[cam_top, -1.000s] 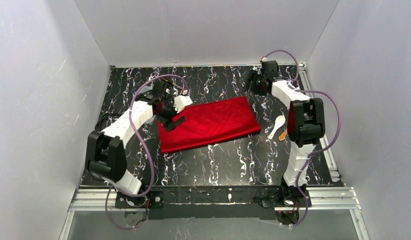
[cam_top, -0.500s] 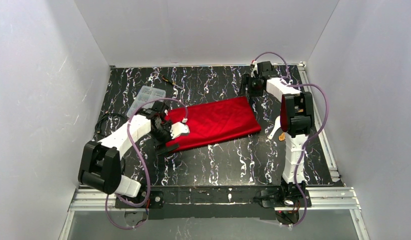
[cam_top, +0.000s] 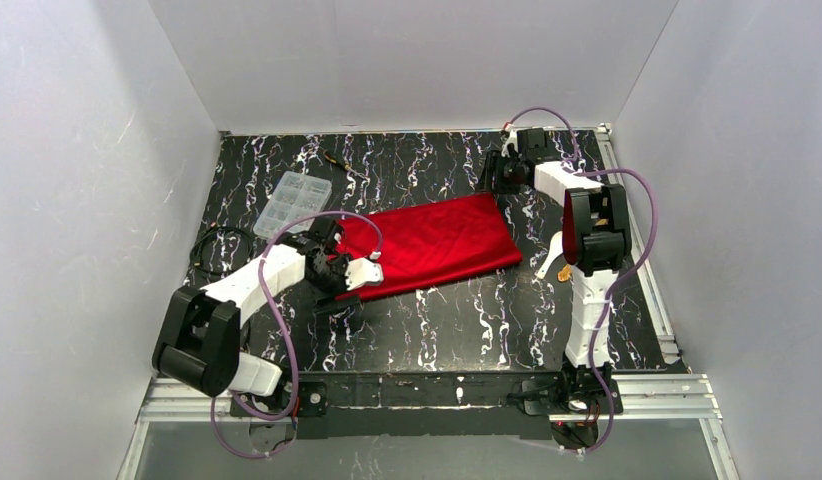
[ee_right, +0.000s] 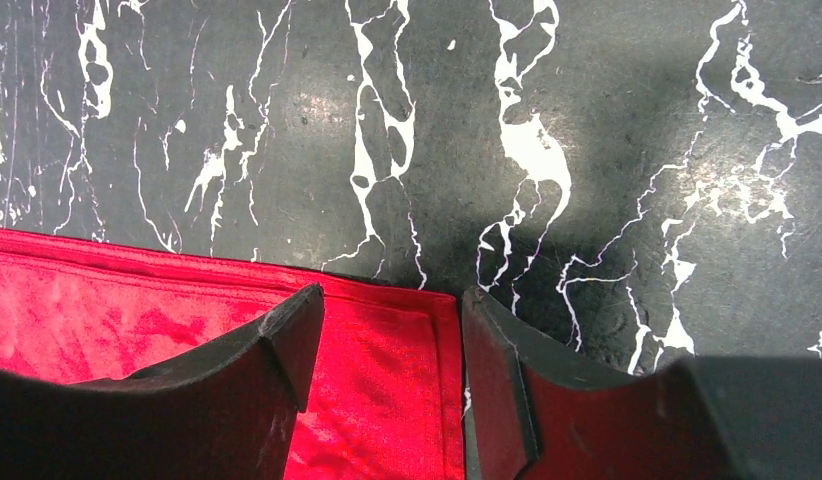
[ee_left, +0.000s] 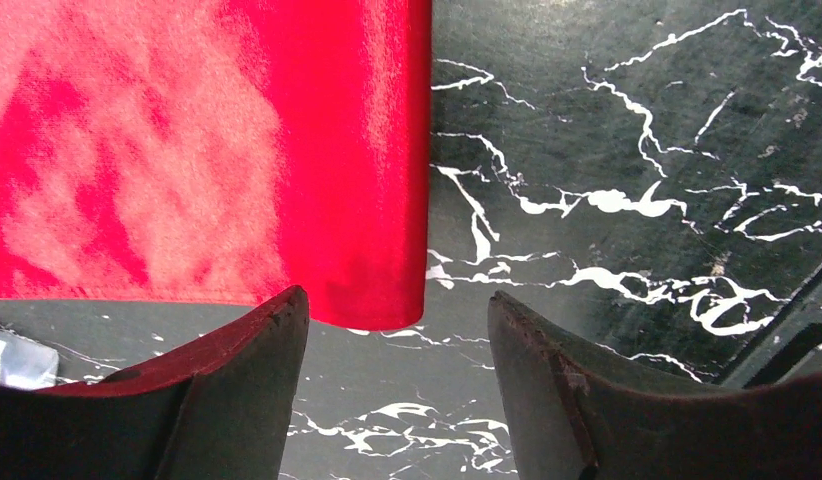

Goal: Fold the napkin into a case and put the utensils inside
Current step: Smooth out the rectangle-folded napkin at the center of the board.

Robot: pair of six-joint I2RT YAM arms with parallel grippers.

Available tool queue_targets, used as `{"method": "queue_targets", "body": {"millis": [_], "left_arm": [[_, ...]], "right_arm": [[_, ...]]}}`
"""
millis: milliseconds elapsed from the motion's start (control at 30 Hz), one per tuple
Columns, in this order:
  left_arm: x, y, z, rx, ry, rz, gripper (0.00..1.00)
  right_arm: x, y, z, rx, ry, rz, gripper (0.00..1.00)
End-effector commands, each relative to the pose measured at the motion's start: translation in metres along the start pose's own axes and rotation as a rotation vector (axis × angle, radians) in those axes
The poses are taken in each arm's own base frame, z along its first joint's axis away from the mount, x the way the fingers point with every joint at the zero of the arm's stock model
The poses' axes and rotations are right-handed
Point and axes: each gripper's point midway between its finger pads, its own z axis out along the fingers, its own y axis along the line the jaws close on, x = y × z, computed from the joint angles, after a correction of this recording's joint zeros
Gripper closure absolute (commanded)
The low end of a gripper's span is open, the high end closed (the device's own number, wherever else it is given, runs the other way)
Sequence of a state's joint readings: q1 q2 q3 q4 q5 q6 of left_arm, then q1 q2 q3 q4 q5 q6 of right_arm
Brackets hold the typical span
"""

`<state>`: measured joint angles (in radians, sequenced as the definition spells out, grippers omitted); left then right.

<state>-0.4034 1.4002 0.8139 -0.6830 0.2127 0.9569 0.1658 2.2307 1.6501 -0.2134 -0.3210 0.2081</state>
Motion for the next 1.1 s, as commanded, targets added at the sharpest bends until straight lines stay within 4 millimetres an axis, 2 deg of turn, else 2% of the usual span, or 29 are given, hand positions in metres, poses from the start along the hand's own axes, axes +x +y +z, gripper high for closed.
{"method": "queue_targets", "body": {"millis": [0, 133, 300, 400, 600, 800, 1067], "left_arm": [[0.0, 0.005, 0.006, -0.023, 0.016, 0.041, 0.38], [0.002, 0.012, 0.012, -0.04, 0.037, 0.056, 0.43], [-0.004, 0.016, 0.01, -0.046, 0.026, 0.052, 0.43], [-0.004, 0.017, 0.01, -0.048, 0.029, 0.061, 0.43], [0.0, 0.019, 0.013, -0.063, 0.046, 0.076, 0.42], [-0.005, 0.031, 0.008, -0.111, 0.038, 0.073, 0.41], [-0.013, 0.057, 0.002, -0.218, 0.041, 0.087, 0.4]], "right_arm": [[0.04, 0.002, 0.004, -0.003, 0.096, 0.054, 0.39], [0.037, 0.0, -0.004, 0.028, 0.078, 0.049, 0.41], [0.024, -0.003, -0.012, 0.066, 0.041, 0.038, 0.51], [0.018, -0.007, -0.018, 0.089, 0.026, 0.044, 0.63], [0.008, -0.023, -0.034, 0.179, -0.042, 0.086, 0.99], [0.004, -0.032, -0.047, 0.238, -0.087, 0.115, 0.99], [0.005, -0.063, -0.08, 0.388, -0.148, 0.22, 0.99]]}}
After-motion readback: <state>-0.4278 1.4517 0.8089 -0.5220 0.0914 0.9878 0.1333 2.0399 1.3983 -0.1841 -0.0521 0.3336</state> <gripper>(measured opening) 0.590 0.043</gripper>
